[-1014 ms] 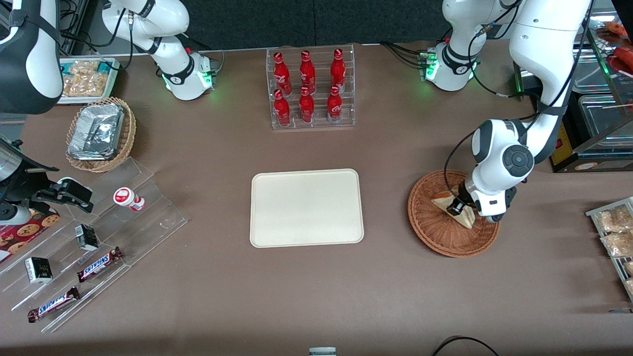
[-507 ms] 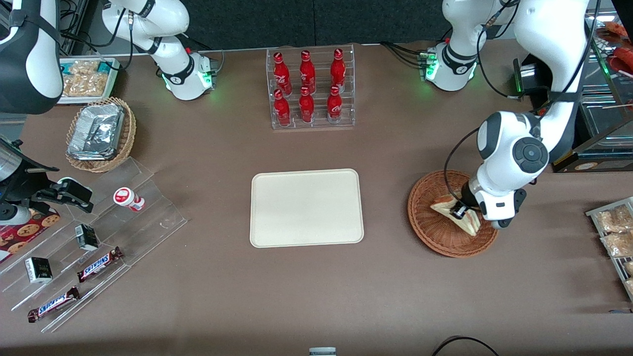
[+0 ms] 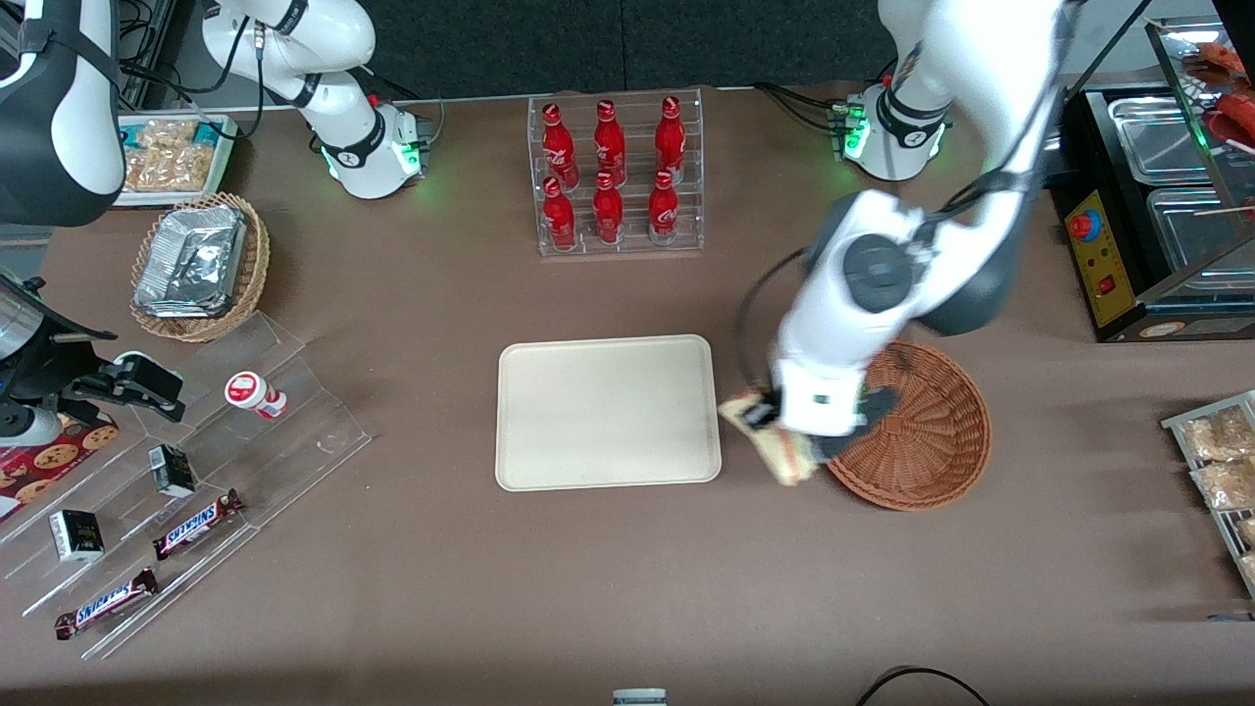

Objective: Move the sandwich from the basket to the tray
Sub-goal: 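Lift the sandwich with the left gripper and carry it over the cream tray, then lower the sandwich onto the tray and open the left gripper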

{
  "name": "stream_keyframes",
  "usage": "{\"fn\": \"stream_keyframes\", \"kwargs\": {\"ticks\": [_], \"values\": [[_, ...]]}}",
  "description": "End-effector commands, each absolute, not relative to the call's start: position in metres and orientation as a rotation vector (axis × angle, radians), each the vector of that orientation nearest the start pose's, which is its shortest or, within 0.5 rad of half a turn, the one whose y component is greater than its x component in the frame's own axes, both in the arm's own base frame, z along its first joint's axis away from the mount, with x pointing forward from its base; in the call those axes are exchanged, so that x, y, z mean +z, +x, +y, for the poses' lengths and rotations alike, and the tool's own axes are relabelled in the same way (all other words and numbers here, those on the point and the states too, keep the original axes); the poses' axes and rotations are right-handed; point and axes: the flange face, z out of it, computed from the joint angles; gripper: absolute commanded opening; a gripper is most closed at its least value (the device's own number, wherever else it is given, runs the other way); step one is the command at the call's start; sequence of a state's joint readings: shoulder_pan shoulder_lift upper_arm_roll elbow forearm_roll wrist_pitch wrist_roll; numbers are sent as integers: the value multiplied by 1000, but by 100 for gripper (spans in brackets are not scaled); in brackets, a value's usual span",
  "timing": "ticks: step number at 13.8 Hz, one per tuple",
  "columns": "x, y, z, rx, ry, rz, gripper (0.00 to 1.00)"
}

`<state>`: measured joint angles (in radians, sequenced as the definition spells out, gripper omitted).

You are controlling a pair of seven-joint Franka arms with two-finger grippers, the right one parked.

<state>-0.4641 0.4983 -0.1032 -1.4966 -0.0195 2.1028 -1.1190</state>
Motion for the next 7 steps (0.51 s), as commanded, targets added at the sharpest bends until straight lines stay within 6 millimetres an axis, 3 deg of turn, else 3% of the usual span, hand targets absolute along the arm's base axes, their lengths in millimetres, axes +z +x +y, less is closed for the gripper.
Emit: {"fn": "stream_keyframes", "kwargs": {"ticks": [1,3,5,7], "values": [[365,613,-435,-86,-3191,-645,0],[329,591,-486,-60,-3214,-464,1],[295,566,-521,-40,-3196,-346,1],[262,543,-543,-19,-3160,-248,1]]}}
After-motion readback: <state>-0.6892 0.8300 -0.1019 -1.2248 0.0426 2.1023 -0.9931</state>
